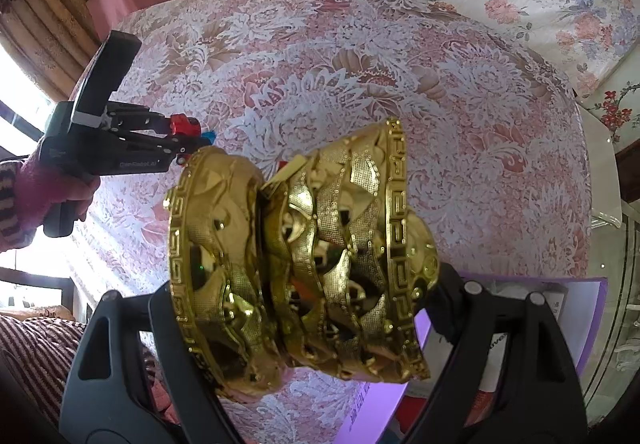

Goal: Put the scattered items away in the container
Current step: 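Carry the toy car and gold ornament with both grippers over the purple-rimmed box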

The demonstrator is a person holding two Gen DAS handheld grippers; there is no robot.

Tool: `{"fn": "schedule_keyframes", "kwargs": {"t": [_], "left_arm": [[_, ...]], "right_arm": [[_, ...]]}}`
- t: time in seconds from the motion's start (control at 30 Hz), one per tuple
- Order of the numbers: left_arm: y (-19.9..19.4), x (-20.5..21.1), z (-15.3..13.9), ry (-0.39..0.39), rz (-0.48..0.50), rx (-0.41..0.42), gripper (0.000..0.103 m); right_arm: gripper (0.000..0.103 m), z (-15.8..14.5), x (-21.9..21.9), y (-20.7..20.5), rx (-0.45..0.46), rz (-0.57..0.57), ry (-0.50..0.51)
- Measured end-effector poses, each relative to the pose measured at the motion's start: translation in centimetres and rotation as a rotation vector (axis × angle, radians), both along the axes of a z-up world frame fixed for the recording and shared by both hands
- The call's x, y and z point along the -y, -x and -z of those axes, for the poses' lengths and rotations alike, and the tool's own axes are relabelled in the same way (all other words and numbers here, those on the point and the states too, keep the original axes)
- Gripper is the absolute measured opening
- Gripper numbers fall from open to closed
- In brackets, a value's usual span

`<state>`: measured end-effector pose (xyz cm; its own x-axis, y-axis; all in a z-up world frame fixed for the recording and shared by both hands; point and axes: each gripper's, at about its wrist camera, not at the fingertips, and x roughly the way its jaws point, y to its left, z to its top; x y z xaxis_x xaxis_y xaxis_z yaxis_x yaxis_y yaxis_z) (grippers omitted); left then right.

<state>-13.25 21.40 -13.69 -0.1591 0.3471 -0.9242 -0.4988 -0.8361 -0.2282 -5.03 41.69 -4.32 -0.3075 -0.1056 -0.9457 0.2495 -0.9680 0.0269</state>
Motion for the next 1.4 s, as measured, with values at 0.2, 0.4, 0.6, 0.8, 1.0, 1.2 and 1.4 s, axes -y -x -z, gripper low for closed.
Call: {"fn": "schedule_keyframes", "kwargs": {"t": [0.2,0.4,0.6,0.8,1.0,1.2,1.4], "left_arm": [[-0.3,-3.1,-2.7,-0.011,0.082,-0.028,0.037],[-1.3,-8.1,-6.3,-0.041,0.192,-0.065,0.037],[-3.3,-14.7,-9.9,-0.074,0.328,-0.108,0.037],[-6.5,-22.0,-12.6,-0.12,0.465,-0.128,0.037],[-9.9,-28.0,-13.6,-0.165,0.576,-0.118,0.037],[-13.5,-32.5,-11.0,-0.154,0.65,-0.046,0.037],[-17.8,-33.9,-7.6,-0.109,0.713,0.037,0.037]], "right_arm": [[0.084,-1.7,-1.2,-0.5,-0.026,0.032,0.006],[0.084,-3.3,-3.9,-1.9,-0.051,0.092,0.013],[0.084,-4.2,-8.0,-4.4,-0.057,0.181,0.024],[0.084,-3.9,-13.5,-8.0,-0.038,0.287,0.019],[0.084,-3.0,-18.9,-11.9,-0.007,0.388,0.0],[0.084,-0.6,-22.4,-15.5,0.056,0.458,0.007],[0.084,2.0,-24.2,-17.8,0.115,0.483,0.035]]}}
